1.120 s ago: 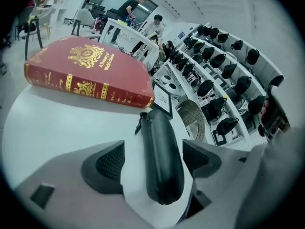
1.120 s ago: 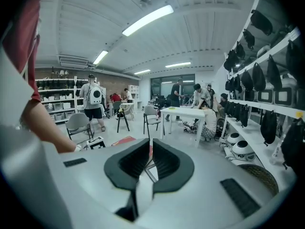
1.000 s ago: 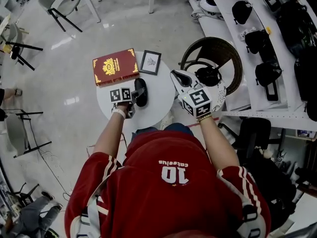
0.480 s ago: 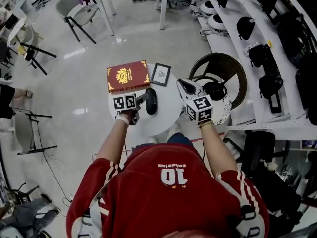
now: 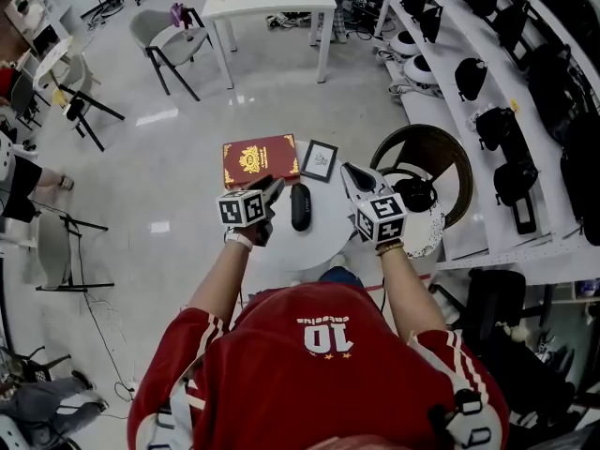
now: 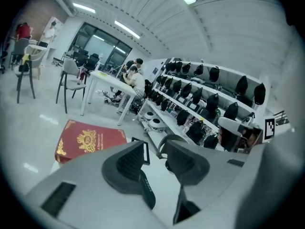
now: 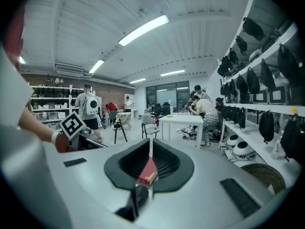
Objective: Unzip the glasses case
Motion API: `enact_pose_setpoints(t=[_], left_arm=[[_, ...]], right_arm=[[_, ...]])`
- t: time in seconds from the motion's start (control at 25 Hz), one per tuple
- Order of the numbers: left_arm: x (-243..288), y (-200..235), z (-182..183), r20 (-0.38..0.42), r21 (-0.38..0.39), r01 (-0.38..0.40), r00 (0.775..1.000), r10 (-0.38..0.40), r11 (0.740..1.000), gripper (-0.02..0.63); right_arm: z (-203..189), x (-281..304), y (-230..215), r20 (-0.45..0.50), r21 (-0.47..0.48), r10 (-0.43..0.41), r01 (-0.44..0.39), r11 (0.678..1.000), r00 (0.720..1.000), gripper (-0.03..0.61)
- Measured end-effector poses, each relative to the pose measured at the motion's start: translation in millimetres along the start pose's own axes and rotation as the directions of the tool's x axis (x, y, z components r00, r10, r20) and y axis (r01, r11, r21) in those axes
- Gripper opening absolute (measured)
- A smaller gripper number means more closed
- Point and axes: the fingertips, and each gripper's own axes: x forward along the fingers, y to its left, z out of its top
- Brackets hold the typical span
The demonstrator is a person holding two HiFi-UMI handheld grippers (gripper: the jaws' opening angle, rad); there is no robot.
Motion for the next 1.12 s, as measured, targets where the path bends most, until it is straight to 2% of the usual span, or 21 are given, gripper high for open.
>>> enact_pose_setpoints(t=[0.2,0.44,0.68,0.84,1.12], left_arm=[[-39,-31,43,0.127,0.092,0.014,0.992,-0.025,0.996,0.090],[-85,-68,89,0.277,0.180,0.016,0.959,-0.066,0.984,0.011],[-117,-96,118,0.360,0.241,0.009,0.928,-0.099,0.970,0.008],[-133,-104,127,0.391,0.288,-0.031,0.916,-0.087,0.957,0.009],[-155,-105,138,0.443,0.296,-0.087,0.895,-0.056,0.951,0.009]], right_arm=[[31,-9,22,0.055,0.001,0.013,-0.013,1.000,0.998,0.032],[64,-21,44,0.117,-0.002,0.023,-0.023,1.000,0.993,0.032],[87,-32,60,0.168,-0.002,0.024,-0.024,1.000,0.986,0.032],[106,-42,61,0.225,0.002,-0.011,0.011,1.000,0.974,0.031],[113,-51,60,0.237,-0.009,-0.054,0.058,0.998,0.970,0.018]])
